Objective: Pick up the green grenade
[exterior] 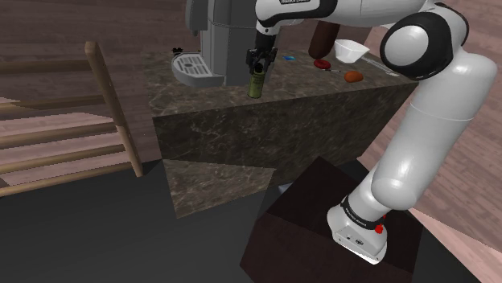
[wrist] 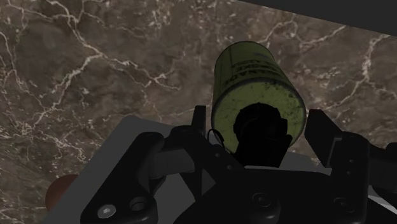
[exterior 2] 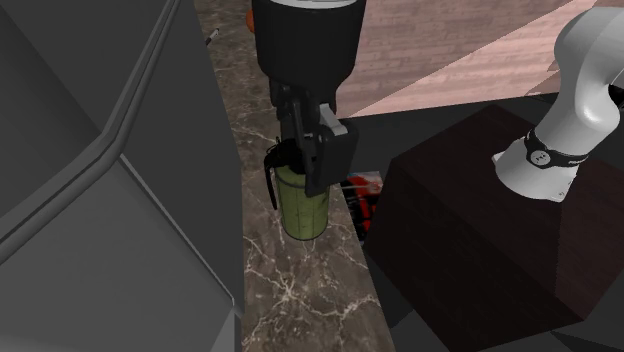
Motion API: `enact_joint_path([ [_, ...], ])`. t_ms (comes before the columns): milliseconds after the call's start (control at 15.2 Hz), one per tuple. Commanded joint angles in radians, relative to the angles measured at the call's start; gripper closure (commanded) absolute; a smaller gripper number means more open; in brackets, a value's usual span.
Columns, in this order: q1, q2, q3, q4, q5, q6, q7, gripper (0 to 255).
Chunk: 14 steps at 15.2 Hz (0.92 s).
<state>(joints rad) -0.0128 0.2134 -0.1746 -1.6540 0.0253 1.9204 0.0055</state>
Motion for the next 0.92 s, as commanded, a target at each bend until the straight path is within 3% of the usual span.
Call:
enact_joint_path([
  [0, 0.000, 0.001, 0.000, -0.002, 0.000, -0.001, 0.000, 255],
  [198, -0.001, 0.003, 0.000, 0.001, 0.001, -0.002, -0.001, 255],
  [858, -0.003, 0.000, -0.001, 0.131, 0.000, -0.135, -0.001, 255],
])
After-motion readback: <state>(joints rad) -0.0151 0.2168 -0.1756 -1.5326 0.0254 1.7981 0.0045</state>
